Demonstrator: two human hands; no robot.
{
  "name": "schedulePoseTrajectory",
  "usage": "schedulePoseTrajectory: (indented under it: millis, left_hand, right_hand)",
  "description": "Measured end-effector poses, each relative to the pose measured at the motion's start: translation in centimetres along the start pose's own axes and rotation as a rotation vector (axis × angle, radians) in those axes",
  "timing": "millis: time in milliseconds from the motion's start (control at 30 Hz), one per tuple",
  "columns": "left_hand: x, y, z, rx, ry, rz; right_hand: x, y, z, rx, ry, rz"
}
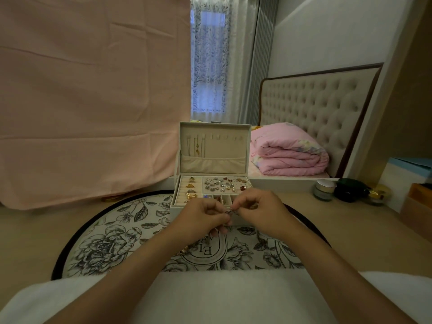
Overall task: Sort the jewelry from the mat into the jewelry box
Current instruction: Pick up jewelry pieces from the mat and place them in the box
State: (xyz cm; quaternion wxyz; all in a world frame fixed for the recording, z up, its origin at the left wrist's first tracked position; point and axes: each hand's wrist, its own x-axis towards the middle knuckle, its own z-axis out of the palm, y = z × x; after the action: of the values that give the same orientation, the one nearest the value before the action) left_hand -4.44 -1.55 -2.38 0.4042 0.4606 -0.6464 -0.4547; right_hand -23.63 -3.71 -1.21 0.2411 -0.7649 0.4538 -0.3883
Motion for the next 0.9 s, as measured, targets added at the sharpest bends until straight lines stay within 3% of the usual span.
schedulePoseTrajectory:
  millis: [167, 333, 600, 900]
  left_hand:
    - [-1.7, -1.0, 1.1, -0.112, 0.07, -0.047]
    - [-2.3, -1.9, 0.8, -0.149, -0.012, -0.034]
    - [-2.1, -2.3, 0.9, -0.143, 0.054, -0.009]
    - [-2.1, -2.9, 0.6, 0.188, 0.217, 0.18]
  right_hand:
    - [-1.3, 0.2, 1.0, -0.019, -0.033, 0.046]
    - [-1.4, 0.5, 1.5, -0.031, -0.038, -0.077]
    - [-1.4, 1.0, 1.4, -0.005, 0.012, -0.097]
    - [-1.5, -0.1, 2.1, 0.169, -0.047, 0.154]
